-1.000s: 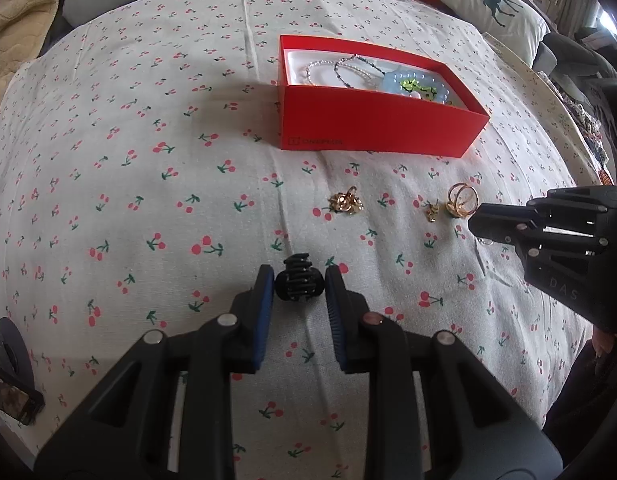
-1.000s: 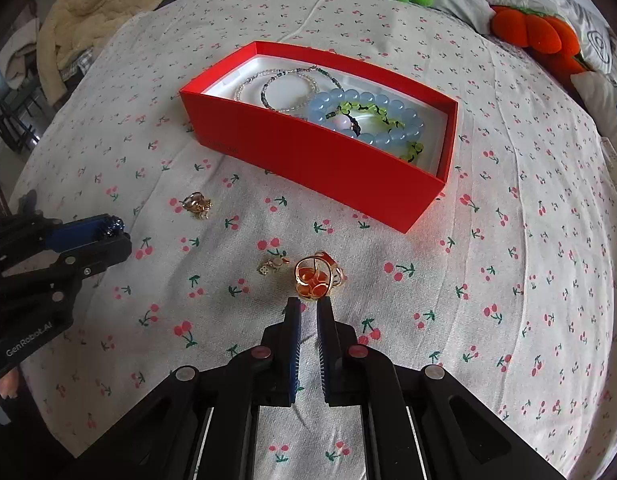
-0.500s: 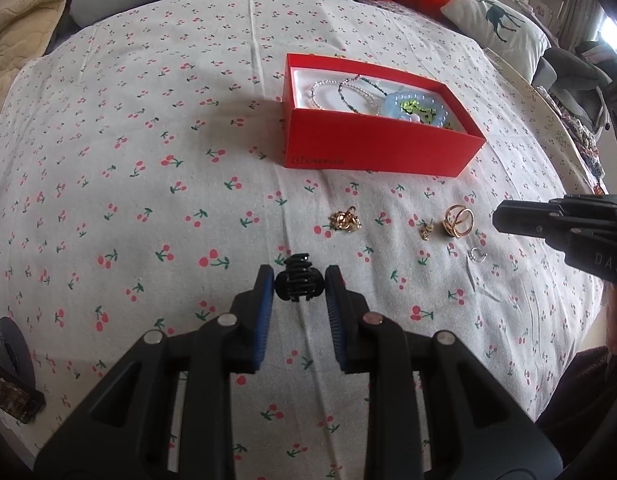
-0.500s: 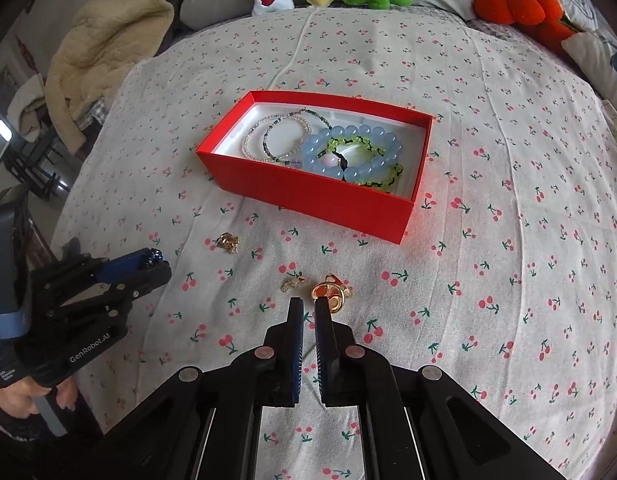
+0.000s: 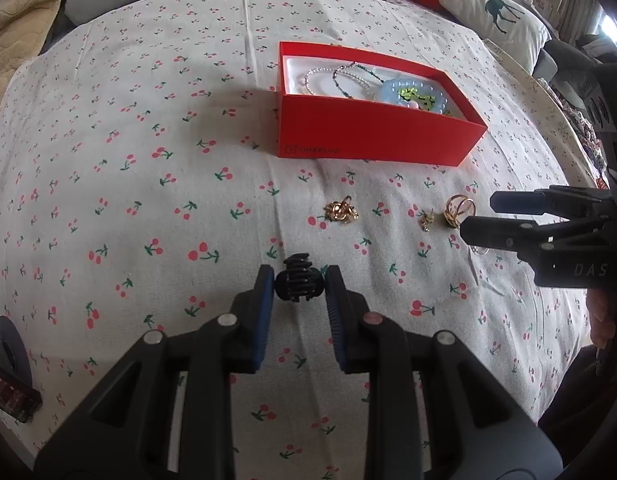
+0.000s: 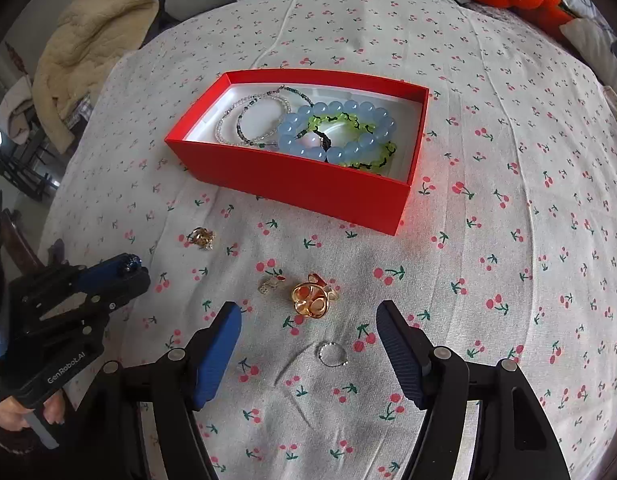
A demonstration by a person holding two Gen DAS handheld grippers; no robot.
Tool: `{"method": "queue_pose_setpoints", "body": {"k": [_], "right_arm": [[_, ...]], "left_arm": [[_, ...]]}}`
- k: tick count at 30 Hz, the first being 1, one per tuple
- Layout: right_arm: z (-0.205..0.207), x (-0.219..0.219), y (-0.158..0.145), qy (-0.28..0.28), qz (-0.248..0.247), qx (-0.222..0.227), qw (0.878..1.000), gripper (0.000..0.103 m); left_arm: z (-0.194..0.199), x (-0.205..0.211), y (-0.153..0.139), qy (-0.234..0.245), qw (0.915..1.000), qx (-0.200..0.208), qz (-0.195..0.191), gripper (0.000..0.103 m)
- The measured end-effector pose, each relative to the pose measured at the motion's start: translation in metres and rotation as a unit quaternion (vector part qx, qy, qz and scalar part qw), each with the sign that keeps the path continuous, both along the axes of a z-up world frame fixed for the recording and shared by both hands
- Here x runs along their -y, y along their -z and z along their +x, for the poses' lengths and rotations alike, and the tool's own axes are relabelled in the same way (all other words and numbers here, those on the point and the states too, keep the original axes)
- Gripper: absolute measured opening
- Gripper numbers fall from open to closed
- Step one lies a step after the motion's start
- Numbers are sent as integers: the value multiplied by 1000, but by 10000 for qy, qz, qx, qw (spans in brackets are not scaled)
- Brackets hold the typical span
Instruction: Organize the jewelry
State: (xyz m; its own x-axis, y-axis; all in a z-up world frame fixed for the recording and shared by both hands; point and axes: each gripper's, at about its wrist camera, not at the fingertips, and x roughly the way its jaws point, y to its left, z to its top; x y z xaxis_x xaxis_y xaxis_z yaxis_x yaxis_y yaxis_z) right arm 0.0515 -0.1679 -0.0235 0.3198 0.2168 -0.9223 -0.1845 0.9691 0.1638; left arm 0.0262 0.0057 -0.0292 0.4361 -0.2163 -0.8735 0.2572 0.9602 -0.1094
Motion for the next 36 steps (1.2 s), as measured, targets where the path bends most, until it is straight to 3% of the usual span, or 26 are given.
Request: {"method": "queue_pose_setpoints", "body": {"k": [10,19,36], "right_arm": [[14,2,19,292,273,-262,9989,23],[12,7,4,380,320,-159,9986,23],[12,22,-58,636,753,542,9937,23]], "left_arm": [[-1,2,3,64,10000,-33,48,28],[1,1,-5,7,10000,64,-16,28],[30,25,-56,-123,9970,542,-543,28]]}}
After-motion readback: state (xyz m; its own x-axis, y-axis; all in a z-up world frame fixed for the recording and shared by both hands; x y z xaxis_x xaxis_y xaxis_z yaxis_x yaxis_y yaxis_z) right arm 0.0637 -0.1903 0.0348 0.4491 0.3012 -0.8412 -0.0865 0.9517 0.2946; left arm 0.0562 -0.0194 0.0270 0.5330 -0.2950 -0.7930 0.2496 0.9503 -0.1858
